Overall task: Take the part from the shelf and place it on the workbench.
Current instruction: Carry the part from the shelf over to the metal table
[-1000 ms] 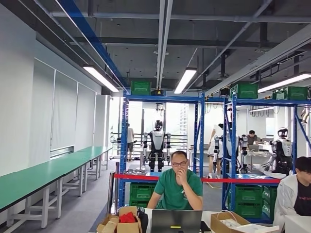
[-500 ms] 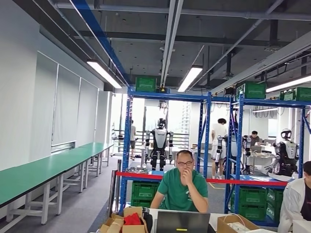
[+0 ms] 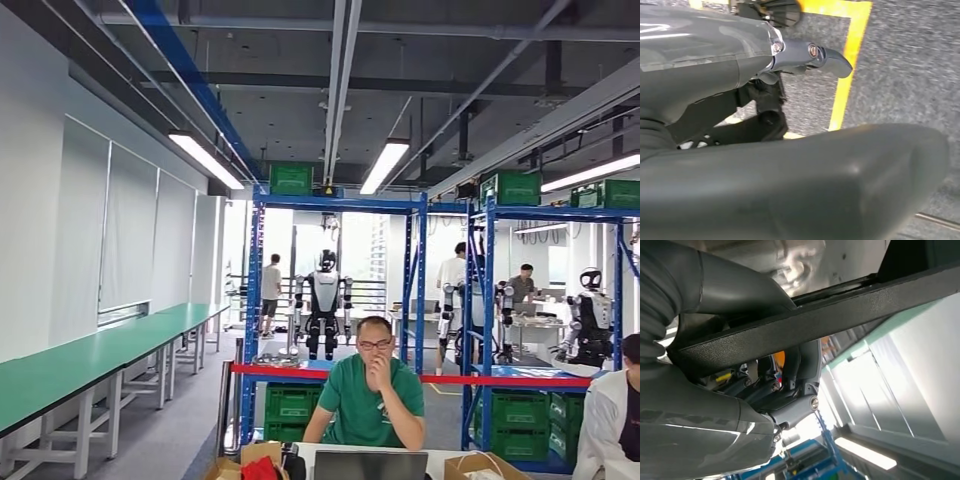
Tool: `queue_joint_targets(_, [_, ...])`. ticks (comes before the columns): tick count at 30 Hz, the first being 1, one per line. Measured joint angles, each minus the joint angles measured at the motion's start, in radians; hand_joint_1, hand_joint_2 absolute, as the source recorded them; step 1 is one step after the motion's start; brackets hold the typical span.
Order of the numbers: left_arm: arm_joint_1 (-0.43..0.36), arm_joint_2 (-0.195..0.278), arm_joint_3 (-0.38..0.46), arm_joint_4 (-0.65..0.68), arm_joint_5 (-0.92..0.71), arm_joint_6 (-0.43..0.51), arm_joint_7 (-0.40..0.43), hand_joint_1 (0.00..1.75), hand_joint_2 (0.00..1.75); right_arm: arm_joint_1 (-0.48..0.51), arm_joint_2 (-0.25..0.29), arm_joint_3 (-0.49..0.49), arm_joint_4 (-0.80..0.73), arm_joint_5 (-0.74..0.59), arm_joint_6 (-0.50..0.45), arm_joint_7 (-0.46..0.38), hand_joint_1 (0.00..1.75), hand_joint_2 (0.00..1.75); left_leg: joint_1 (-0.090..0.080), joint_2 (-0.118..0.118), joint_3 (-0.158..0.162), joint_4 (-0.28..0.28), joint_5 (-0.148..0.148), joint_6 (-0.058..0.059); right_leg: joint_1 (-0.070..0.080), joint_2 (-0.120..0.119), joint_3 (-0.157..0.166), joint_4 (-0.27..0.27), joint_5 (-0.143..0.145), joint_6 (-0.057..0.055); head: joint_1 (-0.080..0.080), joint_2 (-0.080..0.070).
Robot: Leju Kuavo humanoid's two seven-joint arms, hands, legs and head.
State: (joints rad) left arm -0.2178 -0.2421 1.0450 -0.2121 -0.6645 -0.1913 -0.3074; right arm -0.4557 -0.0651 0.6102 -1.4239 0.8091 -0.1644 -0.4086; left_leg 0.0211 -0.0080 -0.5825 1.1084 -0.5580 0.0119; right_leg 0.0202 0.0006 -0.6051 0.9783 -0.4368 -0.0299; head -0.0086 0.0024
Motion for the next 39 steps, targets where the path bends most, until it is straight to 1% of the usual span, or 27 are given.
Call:
queue_joint_targets(2, [0.0, 0.002, 0.0, 0.0, 0.0, 0.0, 0.0, 0.0, 1.75, 0.003, 0.0, 0.0, 0.0, -0.001, -0.001, 0.0, 1.75, 1.75, -0.001, 0.0, -0.068, 0.111, -0.039, -0.005, 0.0, 0.0, 0.012, -0.001, -0.01, -0.002, 0.0, 0.0])
queue_joint_targets(3, [0.002, 0.003, 0.0, 0.0, 0.0, 0.001, 0.0, 0.0, 1.75, 0.006, 0.0, 0.001, 0.0, 0.0, -0.001, 0.0, 1.75, 1.75, 0.0, 0.0, -0.101, 0.152, -0.048, -0.01, -0.001, 0.001, 0.017, -0.001, -0.016, 0.0, 0.0, 0.0])
queue_joint_targets(4, [0.004, 0.004, 0.0, 0.0, 0.0, 0.001, 0.0, 0.0, 1.75, 0.009, 0.0, 0.001, 0.0, 0.0, -0.001, 0.0, 1.75, 1.75, 0.002, 0.0, -0.123, 0.167, -0.041, -0.014, -0.002, 0.002, 0.023, 0.001, -0.023, 0.002, 0.0, 0.0])
queue_joint_targets(5, [0.005, 0.005, -0.001, 0.0, -0.001, 0.001, 0.0, 0.0, 1.75, 0.013, 0.0, 0.002, 0.0, 0.0, -0.001, 0.0, 1.75, 1.75, 0.004, 0.001, -0.128, 0.15, -0.015, -0.019, -0.004, 0.004, 0.03, 0.003, -0.031, 0.005, 0.0, 0.0])
queue_joint_targets(7, [0.006, 0.006, -0.001, 0.0, -0.004, 0.001, 0.0, 0.0, 1.75, 0.018, 0.0, 0.002, 0.0, 0.001, -0.002, 0.0, 1.75, 1.75, 0.01, 0.001, -0.105, 0.051, 0.07, -0.031, -0.01, 0.005, 0.045, 0.015, -0.053, 0.015, 0.0, 0.0])
queue_joint_targets(8, [0.006, 0.006, -0.002, 0.0, -0.005, 0.001, 0.001, 0.0, 1.75, 0.019, 0.0, 0.002, 0.0, 0.0, -0.002, 0.001, 1.75, 1.75, 0.011, 0.001, -0.092, 0.002, 0.093, -0.034, -0.012, 0.005, 0.047, 0.024, -0.063, 0.022, 0.0, 0.0])
queue_joint_targets(9, [0.005, 0.006, -0.002, 0.0, -0.006, 0.002, 0.001, 0.0, 1.75, 0.019, 0.0, 0.001, -0.001, 0.0, -0.004, 0.001, 1.75, 1.75, 0.01, 0.002, -0.086, -0.027, 0.104, -0.029, -0.013, 0.006, 0.044, 0.033, -0.072, 0.029, 0.0, 0.0])
queue_joint_targets(12, [0.006, 0.007, -0.004, 0.0, -0.006, 0.002, 0.002, 0.0, 1.75, 0.021, 0.0, 0.0, -0.005, 0.0, -0.007, 0.002, 1.75, 1.75, 0.004, 0.001, -0.085, -0.038, 0.09, -0.002, -0.013, 0.005, 0.035, 0.045, -0.088, 0.047, 0.0, 0.0])
queue_joint_targets(13, [0.007, 0.007, -0.004, 0.0, -0.006, 0.002, 0.001, 0.0, 1.75, 0.022, 0.0, 0.0, -0.006, 0.001, -0.007, 0.002, 1.75, 1.75, 0.004, 0.0, -0.08, -0.04, 0.086, 0.003, -0.014, 0.004, 0.035, 0.052, -0.094, 0.052, -0.001, 0.0])
queue_joint_targets(15, [0.005, 0.007, -0.005, 0.0, -0.006, 0.002, 0.0, 0.0, 1.75, 0.02, -0.001, 0.0, -0.007, 0.0, -0.007, 0.002, 1.75, 1.75, 0.007, -0.002, -0.067, -0.044, 0.08, 0.01, -0.018, 0.003, 0.003, 0.116, -0.114, 0.061, -0.001, 0.0])
queue_joint_targets(18, [0.004, 0.008, -0.005, 0.0, -0.006, 0.002, 0.0, 0.0, 1.75, 0.023, -0.002, 0.0, -0.006, 0.0, -0.007, 0.002, 1.75, 1.75, 0.004, -0.002, -0.052, -0.045, 0.064, 0.016, -0.022, 0.003, -0.118, 0.3, -0.161, 0.068, -0.001, 0.0])
queue_joint_targets(19, [0.004, 0.009, -0.005, 0.0, -0.006, 0.002, 0.001, 0.0, 1.75, 0.025, -0.003, 0.0, -0.005, 0.0, -0.007, 0.002, 1.75, 1.75, 0.002, -0.003, -0.044, -0.045, 0.058, 0.016, -0.022, 0.003, -0.147, 0.328, -0.159, 0.067, -0.001, 0.0])
queue_joint_targets(20, [0.005, 0.009, -0.005, 0.0, -0.006, 0.002, 0.001, 0.0, 1.75, 0.026, -0.004, 0.0, -0.004, 0.001, -0.007, 0.002, 1.75, 1.75, 0.001, -0.004, -0.035, -0.045, 0.051, 0.017, -0.021, 0.003, -0.158, 0.321, -0.139, 0.063, -0.001, 0.0])
queue_joint_targets(21, [0.005, 0.009, -0.005, 0.0, -0.006, 0.002, 0.002, 0.0, 1.75, 0.026, -0.004, -0.001, -0.004, 0.001, -0.007, 0.002, 1.75, 1.75, 0.0, -0.006, -0.023, -0.046, 0.043, 0.017, -0.018, 0.003, -0.151, 0.279, -0.101, 0.058, -0.001, 0.0])
queue_joint_targets(22, [0.005, 0.009, -0.006, 0.0, -0.006, 0.002, 0.003, 0.0, 1.75, 0.025, -0.005, -0.004, -0.004, 0.001, -0.008, 0.002, 1.75, 1.75, -0.001, -0.007, -0.01, -0.047, 0.035, 0.016, -0.014, 0.003, -0.131, 0.21, -0.051, 0.052, -0.001, 0.0])
queue_joint_targets(24, [0.003, 0.007, -0.006, 0.0, -0.007, 0.003, 0.005, 0.0, 1.75, 0.019, -0.006, -0.013, -0.005, 0.001, -0.009, 0.002, 1.75, 1.75, 0.002, -0.009, 0.009, -0.054, 0.024, 0.011, -0.002, 0.004, -0.092, 0.1, 0.009, 0.036, -0.001, 0.0])
queue_joint_targets(25, [0.003, 0.006, -0.006, 0.0, -0.01, 0.005, 0.007, 0.0, 1.75, 0.015, -0.006, -0.017, -0.005, 0.001, -0.009, 0.002, 1.75, 1.75, 0.005, -0.009, 0.015, -0.059, 0.021, 0.006, 0.004, 0.004, -0.08, 0.07, 0.018, 0.028, -0.001, 0.001])
queue_joint_targets(27, [0.004, 0.003, -0.008, 0.0, -0.019, 0.008, 0.012, 0.0, 1.75, 0.011, -0.008, -0.025, -0.006, 0.001, -0.01, 0.002, 1.75, 1.75, 0.008, -0.007, 0.026, -0.066, 0.021, -0.003, 0.011, 0.005, -0.064, 0.048, 0.011, 0.013, -0.001, 0.002])
queue_joint_targets(29, [0.004, 0.002, -0.013, 0.0, -0.026, 0.01, 0.013, 0.0, 1.75, 0.01, -0.009, -0.034, -0.008, 0.001, -0.012, 0.002, 1.75, 1.75, 0.007, -0.003, 0.033, -0.058, 0.009, -0.007, 0.008, 0.003, -0.038, 0.022, 0.012, 0.005, -0.002, 0.002])
queue_joint_targets(30, [0.002, 0.002, -0.014, 0.0, -0.027, 0.01, 0.013, 0.0, 1.75, 0.009, -0.01, -0.038, -0.009, 0.001, -0.013, 0.002, 1.75, 1.75, 0.005, -0.002, 0.024, -0.033, -0.006, -0.007, 0.005, 0.002, -0.026, 0.012, 0.013, 0.002, -0.002, 0.002])
queue_joint_targets(31, [0.001, 0.003, -0.016, 0.0, -0.027, 0.01, 0.013, 0.0, 1.75, 0.008, -0.01, -0.042, -0.01, 0.001, -0.015, 0.002, 1.75, 1.75, 0.004, -0.002, 0.001, 0.011, -0.028, -0.008, 0.003, 0.001, -0.017, 0.005, 0.012, -0.001, -0.002, 0.002])
queue_joint_targets(33, [0.001, 0.004, -0.016, 0.0, -0.027, 0.01, 0.013, 0.0, 1.75, 0.008, -0.011, -0.047, -0.01, 0.001, -0.018, 0.002, 1.75, 1.75, 0.002, -0.002, -0.07, 0.126, -0.072, -0.012, 0.003, 0.002, -0.011, 0.003, 0.006, -0.006, -0.002, 0.001])
queue_joint_targets(34, [0.003, 0.005, -0.017, 0.0, -0.027, 0.01, 0.013, 0.0, 1.75, 0.01, -0.011, -0.05, -0.009, 0.004, -0.02, 0.003, 1.75, 1.75, 0.003, -0.001, -0.099, 0.163, -0.078, -0.016, 0.002, 0.003, -0.01, 0.004, 0.003, -0.006, -0.002, 0.001])
queue_joint_targets(35, [0.005, 0.006, -0.017, 0.0, -0.027, 0.01, 0.013, 0.0, 1.75, 0.012, -0.012, -0.054, -0.008, 0.007, -0.022, 0.003, 1.75, 1.75, 0.004, -0.001, -0.114, 0.17, -0.066, -0.02, 0.001, 0.004, -0.008, 0.006, -0.001, -0.003, -0.002, 0.001])
queue_joint_targets(36, [0.005, 0.006, -0.017, 0.0, -0.027, 0.01, 0.013, 0.0, 1.75, 0.015, -0.013, -0.058, -0.006, 0.01, -0.024, 0.003, 1.75, 1.75, 0.006, -0.001, -0.112, 0.142, -0.035, -0.024, -0.001, 0.005, -0.006, 0.01, -0.006, 0.0, -0.002, 0.001])
queue_joint_targets(38, [0.004, 0.007, -0.017, 0.0, -0.027, 0.008, 0.012, 0.0, 1.75, 0.017, -0.016, -0.07, -0.003, 0.016, -0.028, 0.007, 1.75, 1.75, 0.009, -0.001, -0.08, 0.034, 0.045, -0.033, -0.005, 0.007, -0.003, 0.025, -0.019, 0.012, -0.002, 0.001])
queue_joint_targets(39, [0.003, 0.007, -0.017, 0.0, -0.027, 0.008, 0.012, 0.0, 1.75, 0.017, -0.018, -0.077, -0.001, 0.017, -0.032, 0.009, 1.75, 1.75, 0.008, -0.001, -0.067, -0.012, 0.065, -0.03, -0.006, 0.007, -0.006, 0.035, -0.026, 0.017, -0.002, 0.001])
